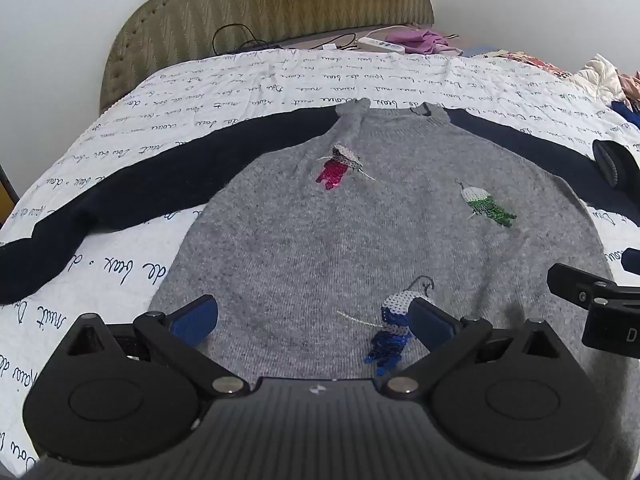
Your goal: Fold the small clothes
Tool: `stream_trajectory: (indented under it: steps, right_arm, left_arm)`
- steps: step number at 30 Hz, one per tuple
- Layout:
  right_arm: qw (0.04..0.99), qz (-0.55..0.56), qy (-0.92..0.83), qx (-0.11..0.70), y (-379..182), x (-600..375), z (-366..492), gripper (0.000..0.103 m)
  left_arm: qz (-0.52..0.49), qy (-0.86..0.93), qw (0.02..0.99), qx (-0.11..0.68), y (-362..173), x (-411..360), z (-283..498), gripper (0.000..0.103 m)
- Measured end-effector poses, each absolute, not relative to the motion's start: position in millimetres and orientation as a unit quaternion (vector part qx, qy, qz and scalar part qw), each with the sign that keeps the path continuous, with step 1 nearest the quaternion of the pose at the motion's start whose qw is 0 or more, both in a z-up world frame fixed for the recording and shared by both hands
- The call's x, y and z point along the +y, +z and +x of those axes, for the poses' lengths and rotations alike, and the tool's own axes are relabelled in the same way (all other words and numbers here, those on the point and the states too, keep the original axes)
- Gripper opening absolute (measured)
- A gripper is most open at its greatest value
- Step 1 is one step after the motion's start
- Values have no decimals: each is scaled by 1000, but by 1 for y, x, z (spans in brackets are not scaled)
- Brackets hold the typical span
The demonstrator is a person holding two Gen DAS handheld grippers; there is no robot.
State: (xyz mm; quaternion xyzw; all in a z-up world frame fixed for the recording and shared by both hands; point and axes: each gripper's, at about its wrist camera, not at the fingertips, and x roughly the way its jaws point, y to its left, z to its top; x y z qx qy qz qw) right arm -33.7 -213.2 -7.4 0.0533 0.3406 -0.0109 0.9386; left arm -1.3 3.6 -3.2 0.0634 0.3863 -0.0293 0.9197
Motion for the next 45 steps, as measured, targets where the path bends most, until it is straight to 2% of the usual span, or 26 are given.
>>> stream_trajectory:
  steps: [45]
  right_arm:
    - [949,27,60,310,9,-209,-104,103]
  left_arm:
    - [75,-48,917,388,3,1,-53,102]
